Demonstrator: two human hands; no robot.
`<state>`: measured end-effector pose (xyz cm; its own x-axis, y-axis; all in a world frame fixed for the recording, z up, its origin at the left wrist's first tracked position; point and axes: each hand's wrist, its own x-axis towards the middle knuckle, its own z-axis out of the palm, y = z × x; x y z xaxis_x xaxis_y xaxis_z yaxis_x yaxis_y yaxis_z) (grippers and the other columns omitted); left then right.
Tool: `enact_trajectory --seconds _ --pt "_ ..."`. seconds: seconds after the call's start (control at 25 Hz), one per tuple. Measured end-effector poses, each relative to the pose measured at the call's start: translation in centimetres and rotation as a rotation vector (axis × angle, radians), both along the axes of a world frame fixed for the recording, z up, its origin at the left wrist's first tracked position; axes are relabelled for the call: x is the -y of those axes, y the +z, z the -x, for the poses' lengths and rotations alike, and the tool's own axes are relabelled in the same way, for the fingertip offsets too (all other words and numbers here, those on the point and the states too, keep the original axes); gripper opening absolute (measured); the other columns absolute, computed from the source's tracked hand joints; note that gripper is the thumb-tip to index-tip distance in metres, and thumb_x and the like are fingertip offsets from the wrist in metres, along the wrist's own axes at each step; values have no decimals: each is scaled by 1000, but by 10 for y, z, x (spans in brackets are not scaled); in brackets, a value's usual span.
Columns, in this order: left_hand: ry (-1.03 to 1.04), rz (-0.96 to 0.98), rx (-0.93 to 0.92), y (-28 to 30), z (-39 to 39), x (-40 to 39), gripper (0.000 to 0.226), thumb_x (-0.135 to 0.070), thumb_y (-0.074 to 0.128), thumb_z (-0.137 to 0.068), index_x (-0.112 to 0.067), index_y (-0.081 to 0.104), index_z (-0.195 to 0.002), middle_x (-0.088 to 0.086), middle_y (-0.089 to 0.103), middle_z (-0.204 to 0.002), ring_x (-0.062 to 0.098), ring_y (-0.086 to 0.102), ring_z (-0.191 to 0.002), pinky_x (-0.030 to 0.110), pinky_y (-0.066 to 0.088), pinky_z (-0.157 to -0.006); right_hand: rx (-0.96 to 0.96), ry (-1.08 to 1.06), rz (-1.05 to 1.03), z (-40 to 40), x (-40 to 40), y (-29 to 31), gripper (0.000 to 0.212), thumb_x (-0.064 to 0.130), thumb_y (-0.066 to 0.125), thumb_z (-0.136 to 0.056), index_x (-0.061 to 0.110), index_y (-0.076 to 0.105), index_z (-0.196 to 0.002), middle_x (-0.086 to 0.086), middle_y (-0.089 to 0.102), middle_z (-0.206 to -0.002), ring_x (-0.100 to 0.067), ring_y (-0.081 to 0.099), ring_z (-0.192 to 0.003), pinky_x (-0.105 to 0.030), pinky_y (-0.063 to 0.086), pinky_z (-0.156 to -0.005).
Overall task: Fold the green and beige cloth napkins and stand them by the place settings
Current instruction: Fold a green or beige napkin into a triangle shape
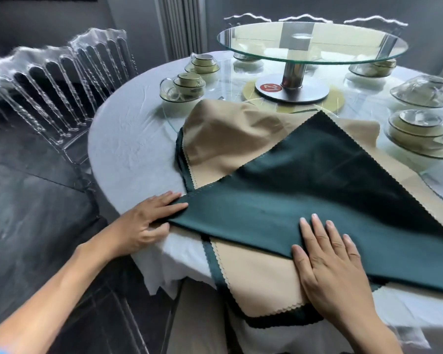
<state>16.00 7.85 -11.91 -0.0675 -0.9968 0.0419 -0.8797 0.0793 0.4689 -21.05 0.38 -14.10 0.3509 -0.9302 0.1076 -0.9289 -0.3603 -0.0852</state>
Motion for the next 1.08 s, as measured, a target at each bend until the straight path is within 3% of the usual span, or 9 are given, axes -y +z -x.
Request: enact_trajectory --seconds 0.12,0.24,0.36,0.48,0.6,0.72,0.8,0.96,1.08 --pt "118 93 -144 -2 -3 -4 56 -27 42 -76 -41 61 -127 -19 45 -146 -10 34 -138 10 18 -115 40 2 -54 -2 -1 10 81 62 -11 -80 36 5 -155 16 -11 -156 -6 -7 -148 -31 -9 -117" --pt "185 188 -399 -4 -4 3 58 0 49 -66 -36 78 -102 -20 67 -123 0 57 -123 14 35 -109 42 10 -86 -5 -3 14 83 63 -16 -76 38 -1 -154 18 -19 -152 -5 -13 -146 -31 -10 -117" --pt "243 198 -681 4 -9 9 43 21 63 -74 -16 79 -89 -10 76 -105 8 68 -107 18 49 -95 49 16 -29 -2 -3 10 80 68 2 -84 34 22 -154 10 5 -159 -15 10 -150 -38 3 -119" --pt "182 253 -910 19 -3 13 11 -6 81 -75 -15 79 -81 5 76 -106 20 69 -107 23 52 -93 89 131 63 -5 -11 11 73 70 32 -85 27 51 -141 0 46 -149 -27 42 -138 -44 20 -111" --pt "104 347 -1042 38 10 19 32 -42 88 -63 -17 77 -80 12 75 -104 26 68 -105 29 51 -95 148 215 158 -31 -18 17 56 54 48 -80 22 63 -124 -1 63 -130 -29 58 -119 -42 33 -97" --pt "14 432 -1110 66 31 26 30 -44 86 -63 -20 78 -80 6 77 -93 22 70 -97 29 52 -93 208 212 200 -51 -23 24 30 30 55 -71 22 69 -96 4 70 -107 -24 62 -95 -37 41 -79" --pt "-32 463 -1090 87 44 26 30 -45 85 -63 -22 79 -81 0 77 -87 17 71 -90 26 52 -91 328 260 208 -50 -33 24 22 28 53 -71 26 68 -87 14 69 -98 -17 60 -87 -30 43 -73" --pt "-33 369 -1098 110 59 30 33 -40 86 -64 -19 80 -88 -3 76 -87 13 69 -86 23 53 -87 549 360 123 -31 -64 24 24 34 50 -70 35 65 -89 21 60 -77 0 50 -76 -15 40 -63" --pt "136 194 -972 96 75 60 9 -19 75 -83 -13 78 -88 -1 74 -86 11 66 -79 21 52 -78 682 189 -2 -20 -68 24 31 42 54 -75 43 58 -105 21 62 -74 0 54 -64 -14 42 -64"
